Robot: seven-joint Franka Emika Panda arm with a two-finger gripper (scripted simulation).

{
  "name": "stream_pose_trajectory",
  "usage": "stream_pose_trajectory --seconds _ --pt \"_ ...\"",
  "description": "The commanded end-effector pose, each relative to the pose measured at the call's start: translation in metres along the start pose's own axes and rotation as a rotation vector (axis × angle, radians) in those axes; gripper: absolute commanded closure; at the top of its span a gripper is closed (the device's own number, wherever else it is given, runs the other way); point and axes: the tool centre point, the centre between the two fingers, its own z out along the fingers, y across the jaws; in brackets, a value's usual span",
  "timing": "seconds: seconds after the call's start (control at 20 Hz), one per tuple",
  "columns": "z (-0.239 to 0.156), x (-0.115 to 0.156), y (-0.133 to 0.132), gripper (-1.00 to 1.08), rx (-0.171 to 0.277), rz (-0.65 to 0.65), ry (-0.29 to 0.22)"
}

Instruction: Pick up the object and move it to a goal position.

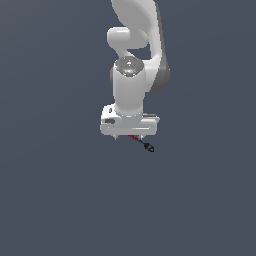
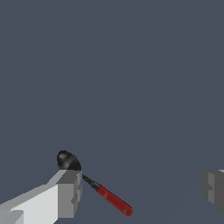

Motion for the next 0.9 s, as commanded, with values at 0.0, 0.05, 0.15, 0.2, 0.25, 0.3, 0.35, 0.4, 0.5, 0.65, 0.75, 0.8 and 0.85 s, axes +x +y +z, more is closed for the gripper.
stream_pose_trajectory --seconds 0.0,0.05,0.15,0.2,0.25,0.3,0.35,0.4,0.5,0.65,0.75,0.8,0.85 --pt "0.0000 0.0000 0.0000 -0.92 0.000 0.000 0.000" --pt "0.0001 0.0000 0.0001 -0.92 0.000 0.000 0.000" --pt "0.0006 0.0003 0.0015 -0.92 0.004 0.001 0.001" --pt "0.0010 0.0005 0.0027 -0.92 0.007 0.002 0.001" --pt "0.0016 0.0008 0.0043 -0.92 0.010 0.003 0.002" --pt "0.0021 0.0011 0.0059 -0.92 0.014 0.005 0.003" --pt "0.0024 0.0014 0.0072 -0.92 0.017 0.008 0.003" --pt "0.0026 0.0017 0.0083 -0.92 0.020 0.010 0.004" --pt "0.0025 0.0022 0.0096 -0.92 0.023 0.014 0.005" --pt "0.0026 0.0020 0.0090 -0.92 0.022 0.012 0.004" --pt "0.0037 0.0013 0.0085 -0.92 0.021 0.003 0.004" --pt "0.0045 0.0007 0.0082 -0.92 0.020 -0.003 0.004" --pt "0.0056 0.0001 0.0078 -0.92 0.020 -0.011 0.003"
